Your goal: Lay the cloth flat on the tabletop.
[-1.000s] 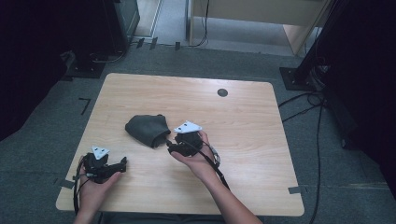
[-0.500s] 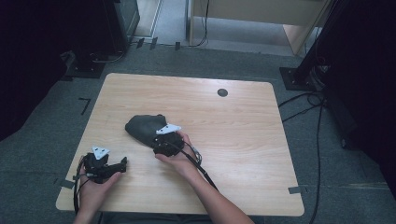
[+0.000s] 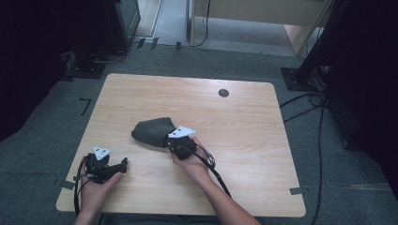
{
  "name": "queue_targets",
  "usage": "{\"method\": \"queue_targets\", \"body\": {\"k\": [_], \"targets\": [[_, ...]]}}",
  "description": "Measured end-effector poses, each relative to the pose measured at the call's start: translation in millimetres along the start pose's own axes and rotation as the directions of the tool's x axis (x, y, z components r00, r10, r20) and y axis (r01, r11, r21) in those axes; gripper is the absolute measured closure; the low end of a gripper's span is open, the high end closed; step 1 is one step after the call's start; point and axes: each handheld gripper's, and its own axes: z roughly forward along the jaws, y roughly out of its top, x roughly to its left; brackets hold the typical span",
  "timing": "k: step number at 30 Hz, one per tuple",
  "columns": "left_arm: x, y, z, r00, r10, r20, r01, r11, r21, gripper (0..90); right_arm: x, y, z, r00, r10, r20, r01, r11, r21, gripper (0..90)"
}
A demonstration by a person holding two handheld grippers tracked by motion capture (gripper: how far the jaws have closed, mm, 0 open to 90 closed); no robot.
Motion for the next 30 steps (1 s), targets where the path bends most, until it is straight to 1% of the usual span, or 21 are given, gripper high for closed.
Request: {"method": "queue_targets", "body": {"k": [3,7,9,10,11,13,15,16,17,18,19,20,21,22,23,24,25,26,27,29,30], "targets": [[-3.2,2.1,-0.2,0.9999,0.003,0.013,-0.003,0.9999,0.010,13.4,-4.7,-4.1,-13.0,1.0000,-0.002,0.000,0.002,1.000,-0.011,89.1],[-21.4,7.5,-6.0,0.9961,0.030,0.083,-0.028,0.9995,-0.014,13.4,-13.5,-12.8,-39.9,0.9999,-0.011,0.010,0.012,1.000,-0.029,89.1],[-44.4,14.8,-13.4,0.9862,0.093,0.137,-0.086,0.9946,-0.058,13.5,-21.1,-21.6,-62.6,0.9999,0.008,0.015,-0.007,0.999,-0.044,89.1],[-44.4,14.8,-13.4,0.9862,0.093,0.137,-0.086,0.9946,-0.058,13.7,-21.1,-21.6,-62.6,0.9999,0.008,0.015,-0.007,0.999,-0.044,89.1],[-57.6,20.5,-13.7,0.9770,0.131,0.168,-0.119,0.9895,-0.082,13.8,-24.4,-27.1,-73.2,0.9997,0.014,0.019,-0.013,0.999,-0.051,89.1],[-63.7,24.0,-12.0,0.9721,0.147,0.182,-0.133,0.9872,-0.088,14.1,-25.2,-30.0,-77.6,0.9996,0.015,0.022,-0.014,0.999,-0.051,89.1],[-74.5,32.0,-6.2,0.9597,0.170,0.224,-0.151,0.9835,-0.099,16.0,-27.2,-38.6,-87.0,0.9992,0.028,0.028,-0.026,0.998,-0.063,89.0],[-84.8,39.7,1.0,0.9436,0.191,0.270,-0.168,0.9801,-0.105,19.1,-28.1,-41.6,-89.4,0.9988,0.037,0.032,-0.035,0.997,-0.070,88.9],[-84.8,39.7,1.0,0.9436,0.191,0.270,-0.168,0.9801,-0.105,21.4,-28.1,-41.6,-89.4,0.9988,0.037,0.032,-0.035,0.997,-0.070,88.9],[-89.8,43.5,4.3,0.9330,0.207,0.295,-0.182,0.9772,-0.110,21.4,-29.8,-44.5,-91.4,0.9983,0.048,0.034,-0.046,0.996,-0.077,88.9],[-99.9,50.3,10.0,0.9149,0.235,0.328,-0.207,0.9711,-0.119,23.2,-35.0,-48.2,-94.3,0.9965,0.076,0.036,-0.073,0.994,-0.077,88.8],[-102.9,51.8,11.6,0.9073,0.246,0.341,-0.215,0.9683,-0.128,26.2,-37.7,-48.7,-95.5,0.9963,0.076,0.039,-0.073,0.994,-0.077,88.9],[-102.9,51.8,11.6,0.9073,0.246,0.341,-0.215,0.9683,-0.128,34.0,-39.4,-48.9,-97.1,0.9957,0.082,0.044,-0.078,0.994,-0.078,90.0],[-108.5,53.3,17.7,0.8738,0.246,0.420,-0.211,0.9691,-0.128,40.5,-42.8,-49.0,-100.4,0.9947,0.094,0.043,-0.089,0.991,-0.097,90.0],[-110.0,52.7,19.4,0.8661,0.237,0.440,-0.202,0.9713,-0.125,41.6,-44.9,-48.4,-103.3,0.9934,0.110,0.033,-0.106,0.989,-0.108,90.0],[-110.0,52.7,19.4,0.8661,0.237,0.440,-0.202,0.9713,-0.125,44.7,-44.9,-48.4,-103.3,0.9934,0.110,0.033,-0.106,0.989,-0.108,90.0],[-113.7,49.9,22.1,0.8536,0.245,0.460,-0.211,0.9695,-0.124,46.8,-47.3,-47.2,-107.8,0.9929,0.114,0.035,-0.109,0.986,-0.125,90.0],[-113.7,49.9,22.1,0.8536,0.245,0.460,-0.211,0.9695,-0.124,48.2,-47.8,-47.0,-109.1,0.9929,0.114,0.035,-0.109,0.986,-0.128,90.0],[-116.3,48.2,25.1,0.8617,0.271,0.429,-0.245,0.9626,-0.116,52.4,-49.3,-47.3,-109.9,0.9926,0.115,0.039,-0.109,0.985,-0.134,90.0],[-115.5,48.0,25.3,0.8579,0.266,0.440,-0.238,0.9639,-0.119,64.1,-50.1,-48.0,-110.0,0.9917,0.122,0.040,-0.116,0.984,-0.133,90.0],[-114.6,48.1,25.0,0.8645,0.266,0.426,-0.237,0.9639,-0.122,64.1,-51.1,-48.9,-109.4,0.9912,0.126,0.042,-0.120,0.984,-0.130,90.0]]}}
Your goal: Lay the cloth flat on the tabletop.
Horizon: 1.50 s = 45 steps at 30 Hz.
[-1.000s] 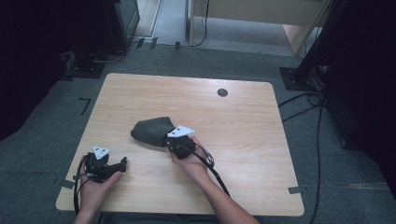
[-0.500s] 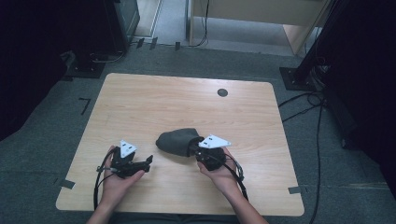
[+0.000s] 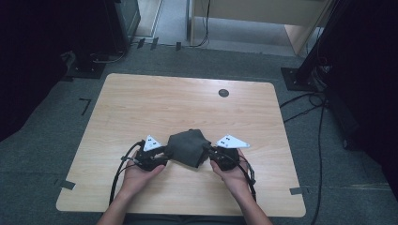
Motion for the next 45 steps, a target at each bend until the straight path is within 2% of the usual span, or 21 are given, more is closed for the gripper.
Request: {"method": "queue_targets", "body": {"k": [1,2,5,7,10,13,15,18,19,22,23,25,27,29,30,31,33,34,36,39,45], "targets": [[2.0,-0.4,-2.5,0.9999,-0.001,0.017,0.002,1.0000,-0.008,78.1,-1.9,-2.2,1.2,0.9999,0.009,0.005,-0.009,1.000,0.007,83.5],[2.0,-0.4,-2.5,0.9999,-0.001,0.017,0.002,1.0000,-0.008,80.6,-2.9,-3.2,1.3,0.9998,0.017,0.005,-0.017,1.000,0.012,80.8],[4.0,-0.4,-12.2,0.9988,0.003,0.050,-0.001,0.9990,-0.044,83.8,-4.7,-5.2,1.2,0.9996,0.027,-0.003,-0.026,0.999,0.025,75.9],[6.5,1.9,-24.5,0.9950,-0.025,0.097,0.035,0.9944,-0.100,84.6,-5.6,-8.5,-0.5,0.9993,0.036,-0.001,-0.036,0.998,0.043,71.7],[8.9,3.2,-31.5,0.9938,-0.030,0.107,0.044,0.9904,-0.131,84.4,-6.7,-10.8,0.0,0.9993,0.038,-0.003,-0.038,0.997,0.061,69.0],[16.6,1.3,-29.4,0.9969,-0.054,0.057,0.060,0.9926,-0.106,82.8,-7.1,-17.3,9.7,0.9983,0.043,-0.039,-0.037,0.989,0.145,65.6],[20.5,-3.4,-24.5,0.9946,-0.074,-0.073,0.070,0.9958,-0.060,72.7,-2.0,-25.7,20.6,0.9960,0.038,-0.082,-0.021,0.979,0.201,64.7],[18.8,-3.4,-30.7,0.9895,-0.088,-0.114,0.078,0.9925,-0.094,54.2,7.7,-28.2,26.8,0.9939,-0.001,-0.110,0.024,0.978,0.208,62.6],[13.1,-1.3,-41.2,0.9895,-0.060,-0.132,0.042,0.9896,-0.138,52.6,10.9,-28.8,29.0,0.9926,-0.011,-0.121,0.034,0.980,0.194,62.1],[3.8,0.1,-51.1,0.9963,-0.019,-0.084,0.004,0.9850,-0.172,51.7,16.3,-30.5,33.9,0.9916,-0.008,-0.129,0.031,0.984,0.176,62.1],[-6.6,0.1,-52.0,0.9991,0.023,-0.037,-0.030,0.9839,-0.176,51.8,18.0,-31.4,36.0,0.9915,-0.011,-0.130,0.033,0.984,0.173,62.6],[-14.5,0.1,-48.3,0.9985,0.055,-0.008,-0.055,0.9868,-0.152,51.8,19.3,-32.0,37.6,0.9922,-0.013,-0.124,0.034,0.984,0.174,64.2],[-31.3,-1.7,-34.1,0.9926,0.097,0.073,-0.089,0.9911,-0.099,50.8,21.6,-34.1,43.8,0.9939,-0.003,-0.110,0.021,0.986,0.167,76.8],[-43.4,-4.8,-22.5,0.9860,0.159,0.052,-0.156,0.9867,-0.044,47.9,21.6,-34.2,46.1,0.9921,0.017,-0.125,0.003,0.988,0.156,81.6],[-43.4,-4.8,-22.5,0.9860,0.159,0.052,-0.156,0.9867,-0.044,45.2,21.7,-34.0,46.8,0.9900,0.030,-0.137,-0.010,0.989,0.147,82.5],[-50.7,-8.2,-12.4,0.9804,0.197,0.014,-0.197,0.9804,0.009,42.7,22.0,-33.4,47.1,0.9877,0.040,-0.151,-0.019,0.990,0.139,82.6],[-52.6,-11.0,-4.3,0.9788,0.202,-0.031,-0.201,0.9785,0.047,39.6,21.9,-33.2,46.9,0.9881,0.031,-0.151,-0.010,0.991,0.135,80.1],[-52.6,-11.0,-4.3,0.9788,0.202,-0.031,-0.201,0.9785,0.047,40.3,21.4,-33.5,46.9,0.9881,0.033,-0.150,-0.012,0.991,0.136,76.8],[-49.1,-14.7,5.9,0.9764,0.189,-0.105,-0.181,0.9800,0.083,45.5,19.2,-34.5,46.9,0.9893,0.040,-0.140,-0.019,0.989,0.148,74.1],[-45.8,-13.9,5.8,0.9789,0.162,-0.125,-0.155,0.9860,0.062,62.4,18.7,-35.5,47.1,0.9908,0.022,-0.134,-0.002,0.989,0.148,82.5],[-32.2,-11.0,-3.8,0.9889,0.112,-0.098,-0.112,0.9937,0.008,90.0,21.9,-30.8,43.0,0.9939,-0.039,-0.103,0.052,0.991,0.122,87.8]]}}
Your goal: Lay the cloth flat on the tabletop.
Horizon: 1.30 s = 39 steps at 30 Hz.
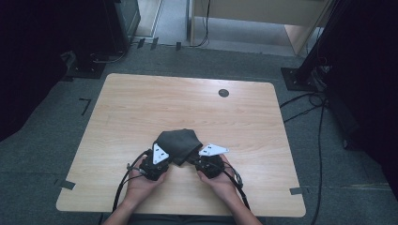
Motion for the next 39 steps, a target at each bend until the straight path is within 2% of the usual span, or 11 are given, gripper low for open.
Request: {"method": "queue_targets", "body": {"k": [5,6,7,9,12,16,17,20,26,28,39], "targets": [[18.5,2.2,-17.5,0.9965,-0.070,0.047,0.074,0.9923,-0.100,90.0,-8.7,2.8,-10.6,0.9996,0.027,-0.007,-0.027,0.999,-0.027,88.0],[17.4,3.2,-21.3,0.9893,-0.048,0.138,0.065,0.9900,-0.125,87.5,-10.1,2.9,-12.0,0.9988,0.045,-0.020,-0.045,0.998,-0.035,88.0],[13.8,4.0,-20.5,0.9873,-0.031,0.156,0.050,0.9916,-0.120,83.3,-11.0,3.1,-12.6,0.9977,0.060,-0.030,-0.061,0.997,-0.042,88.0],[4.2,4.9,-16.7,0.9885,0.002,0.151,0.014,0.9946,-0.103,68.2,-10.7,3.1,-12.6,0.9965,0.073,-0.039,-0.075,0.996,-0.043,88.0],[-21.0,4.6,0.2,0.9956,0.071,0.061,-0.068,0.9969,-0.040,46.2,-0.1,4.6,-8.6,0.9939,0.071,-0.085,-0.075,0.996,-0.047,88.0],[-29.4,3.7,12.2,0.9931,0.114,-0.029,-0.114,0.9935,0.000,53.2,5.8,5.7,-9.0,0.9974,0.047,-0.055,-0.050,0.998,-0.044,87.3],[-24.0,4.6,10.8,0.9959,0.082,-0.039,-0.082,0.9966,-0.009,71.3,4.3,4.5,-9.1,0.9989,0.038,-0.029,-0.039,0.998,-0.040,82.3],[-13.2,4.4,8.2,0.9993,0.037,-0.001,-0.037,0.9992,-0.015,82.3,2.6,2.9,-7.2,0.9983,0.047,-0.036,-0.047,0.999,-0.016,68.9],[-4.6,5.3,2.3,0.9984,-0.021,0.052,0.024,0.9985,-0.049,84.3,10.7,-2.1,3.4,1.0000,-0.005,-0.007,0.005,0.999,0.040,73.7],[-0.5,6.5,-4.2,0.9984,-0.029,0.048,0.033,0.9963,-0.080,84.5,8.0,-0.5,2.7,1.0000,0.005,0.008,-0.005,1.000,0.020,86.0],[22.6,8.6,-27.2,0.9972,-0.075,0.000,0.074,0.9826,-0.170,85.2,-1.7,7.5,-23.7,0.9948,-0.039,0.094,0.047,0.995,-0.084,88.2]]}}
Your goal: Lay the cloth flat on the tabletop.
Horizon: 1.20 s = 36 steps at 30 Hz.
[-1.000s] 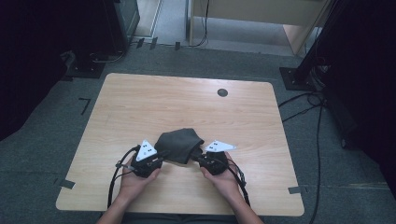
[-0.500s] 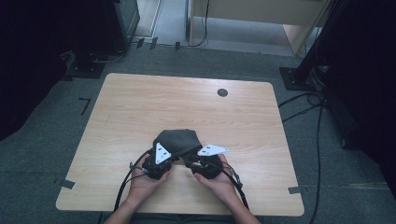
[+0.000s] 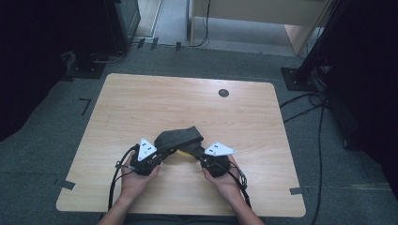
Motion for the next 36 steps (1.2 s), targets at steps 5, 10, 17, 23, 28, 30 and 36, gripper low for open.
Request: {"method": "queue_targets", "body": {"k": [5,10,17,23,28,30,36], "targets": [[18.0,6.2,-17.6,0.9984,-0.044,-0.034,0.042,0.9976,-0.056,86.2,-10.8,8.6,-21.2,0.9985,-0.011,0.054,0.014,0.998,-0.062,88.5],[32.2,10.1,-30.6,0.9964,-0.081,-0.026,0.078,0.9941,-0.076,86.9,-24.0,13.8,-40.5,0.9966,0.020,0.080,-0.012,0.994,-0.105,88.5],[41.9,20.4,-50.6,0.9946,-0.094,0.046,0.097,0.9910,-0.092,87.1,-33.6,24.4,-71.0,0.9956,0.046,0.081,-0.032,0.987,-0.158,88.5],[46.1,29.2,-60.4,0.9869,-0.097,0.129,0.107,0.9912,-0.077,87.1,-37.4,29.6,-89.9,0.9849,0.163,-0.059,-0.171,0.970,-0.171,88.5],[63.0,28.5,-43.0,0.9850,-0.163,0.058,0.165,0.9857,-0.033,86.3,-48.0,43.1,-76.5,0.9876,0.157,0.010,-0.153,0.976,-0.156,87.4],[69.2,22.4,-31.4,0.9819,-0.189,-0.013,0.189,0.9819,-0.012,76.5,-59.3,39.9,-54.5,0.9761,0.111,0.187,-0.089,0.989,-0.121,78.1],[93.4,-9.9,-6.6,0.9542,-0.258,-0.151,0.270,0.9607,0.065,65.1,-73.8,25.6,-33.6,0.9635,0.216,0.158,-0.205,0.975,-0.088,67.9]]}}
